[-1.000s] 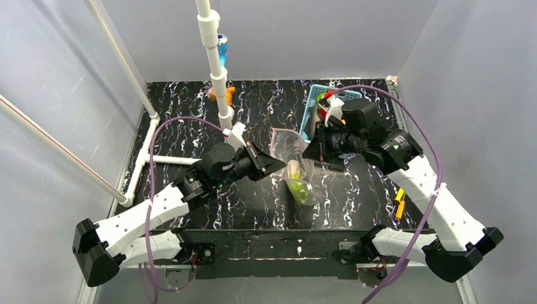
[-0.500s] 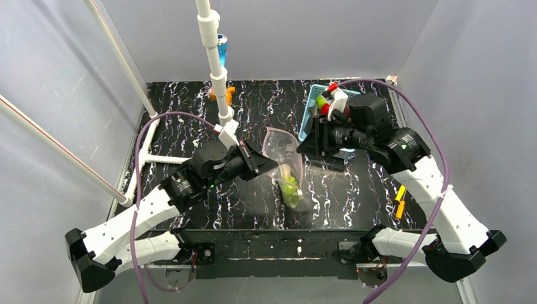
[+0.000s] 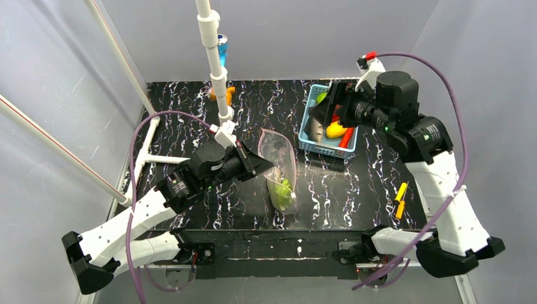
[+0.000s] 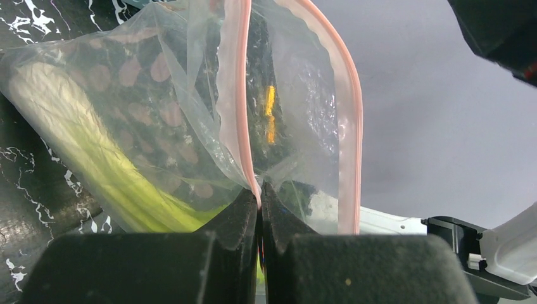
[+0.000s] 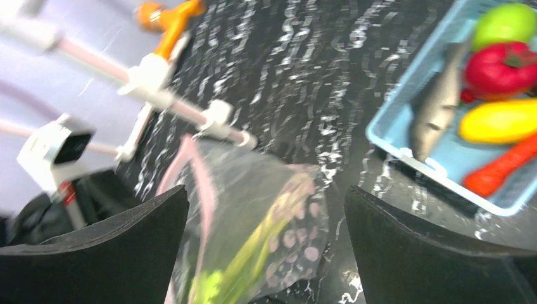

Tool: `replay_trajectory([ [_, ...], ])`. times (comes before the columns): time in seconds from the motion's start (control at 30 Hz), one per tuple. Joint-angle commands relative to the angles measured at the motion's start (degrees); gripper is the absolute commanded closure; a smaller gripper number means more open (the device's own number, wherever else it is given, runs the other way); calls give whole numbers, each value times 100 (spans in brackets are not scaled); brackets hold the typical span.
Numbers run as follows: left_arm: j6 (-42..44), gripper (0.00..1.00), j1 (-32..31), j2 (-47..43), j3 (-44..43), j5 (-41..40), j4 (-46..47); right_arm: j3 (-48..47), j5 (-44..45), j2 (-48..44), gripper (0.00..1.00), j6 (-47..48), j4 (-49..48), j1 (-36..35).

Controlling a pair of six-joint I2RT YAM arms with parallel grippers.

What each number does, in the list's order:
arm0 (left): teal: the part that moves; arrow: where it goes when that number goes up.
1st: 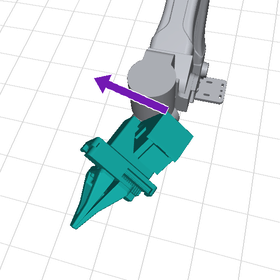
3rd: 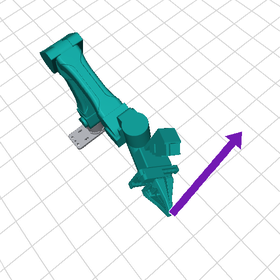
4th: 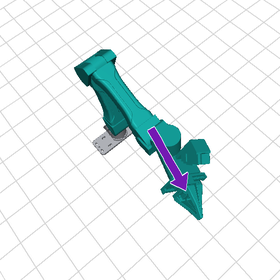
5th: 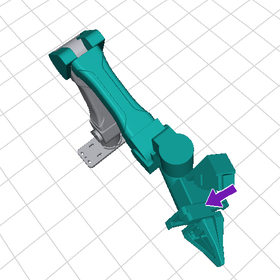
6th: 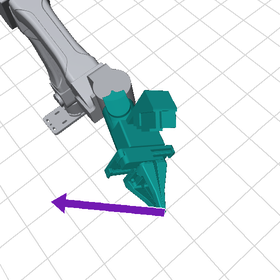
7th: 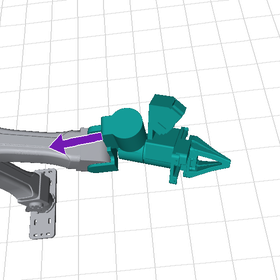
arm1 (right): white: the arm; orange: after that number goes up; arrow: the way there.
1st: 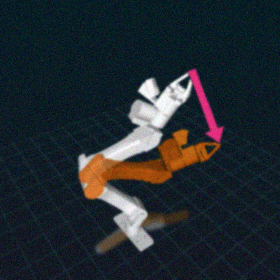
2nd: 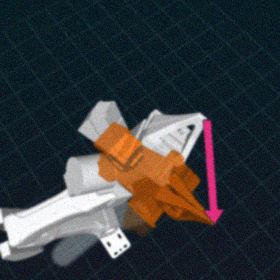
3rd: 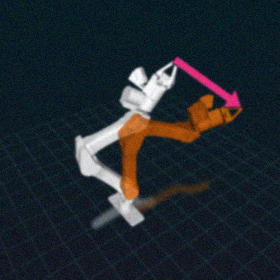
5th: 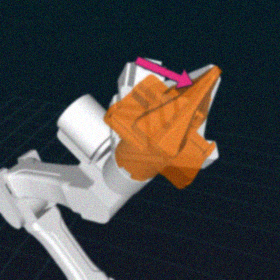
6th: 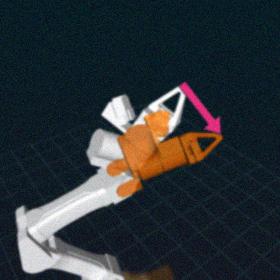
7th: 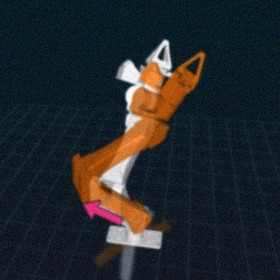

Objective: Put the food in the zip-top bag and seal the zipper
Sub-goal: Pick up the fake fish from the bin.

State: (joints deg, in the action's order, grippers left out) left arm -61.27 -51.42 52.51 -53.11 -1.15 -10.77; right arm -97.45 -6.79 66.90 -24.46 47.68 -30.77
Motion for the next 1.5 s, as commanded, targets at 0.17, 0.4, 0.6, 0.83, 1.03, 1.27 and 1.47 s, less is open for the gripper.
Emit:
replay_trajectory([
  [0.17,150,100,33,100,-360,34,-109,940,-786,1100,2,-815,-988,1729],
  [0.4,124,100,35,137,-403,81,-101,965,-917,2723,8,-449,-1159,1921],
  [0.6,115,100,33,106,-428,41,-173,842,-1347,3561,28,-478,-1241,1951],
  [0.83,83,100,31,213,-470,114,-91,1210,-918,3697,26,-196,-1492,1947],
  [1.03,1,100,31,220,-382,290,-31,1067,-712,4059,21,92,-1427,1952],
  [1.27,16,100,29,238,-446,263,-65,969,-858,4491,19,38,-1417,1951],
  [1.47,11,100,35,301,-464,313,-46,1064,-1045,4718,20,6,-1743,1946],
])
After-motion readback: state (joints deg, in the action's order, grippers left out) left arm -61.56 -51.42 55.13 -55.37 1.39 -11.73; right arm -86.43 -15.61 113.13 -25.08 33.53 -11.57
